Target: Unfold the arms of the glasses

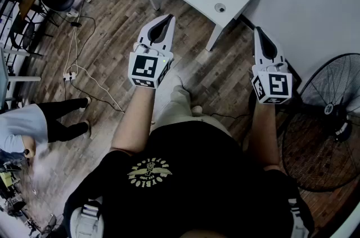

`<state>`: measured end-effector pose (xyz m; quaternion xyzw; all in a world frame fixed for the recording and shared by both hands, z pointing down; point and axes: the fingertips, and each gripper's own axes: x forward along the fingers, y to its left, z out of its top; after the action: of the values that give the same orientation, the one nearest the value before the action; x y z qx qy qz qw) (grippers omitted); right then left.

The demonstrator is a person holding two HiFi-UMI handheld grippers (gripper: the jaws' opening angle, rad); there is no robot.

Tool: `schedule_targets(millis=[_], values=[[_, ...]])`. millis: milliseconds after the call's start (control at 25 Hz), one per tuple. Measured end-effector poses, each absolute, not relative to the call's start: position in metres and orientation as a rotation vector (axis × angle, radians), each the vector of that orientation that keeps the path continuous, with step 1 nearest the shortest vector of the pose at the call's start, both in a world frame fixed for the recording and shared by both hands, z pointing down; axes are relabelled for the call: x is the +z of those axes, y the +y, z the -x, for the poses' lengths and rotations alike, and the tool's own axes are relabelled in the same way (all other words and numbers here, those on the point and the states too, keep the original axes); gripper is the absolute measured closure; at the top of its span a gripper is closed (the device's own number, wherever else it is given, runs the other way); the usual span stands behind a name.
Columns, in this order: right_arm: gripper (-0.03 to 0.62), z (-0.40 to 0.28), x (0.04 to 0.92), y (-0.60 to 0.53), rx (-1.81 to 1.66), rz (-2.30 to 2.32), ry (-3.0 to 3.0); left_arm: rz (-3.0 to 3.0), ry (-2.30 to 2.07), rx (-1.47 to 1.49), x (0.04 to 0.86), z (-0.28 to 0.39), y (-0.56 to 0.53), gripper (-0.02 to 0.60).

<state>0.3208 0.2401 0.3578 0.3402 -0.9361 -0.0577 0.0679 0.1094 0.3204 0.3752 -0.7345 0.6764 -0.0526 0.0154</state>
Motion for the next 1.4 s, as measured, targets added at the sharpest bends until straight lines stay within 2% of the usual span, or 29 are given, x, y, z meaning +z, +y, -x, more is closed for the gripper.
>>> schedule_targets(millis=[240, 1400], values=[[0.595, -0.286, 0.372, 0.221, -0.142, -0.995, -2.843, 2.258, 2.157, -0.149, 0.382, -0.066, 0.308, 0.575], [0.595, -0.155, 0.383, 0.112, -0.038, -0.959, -2.821, 2.396, 1.986, -0.177, 0.394, 0.012, 0.171, 0.575]])
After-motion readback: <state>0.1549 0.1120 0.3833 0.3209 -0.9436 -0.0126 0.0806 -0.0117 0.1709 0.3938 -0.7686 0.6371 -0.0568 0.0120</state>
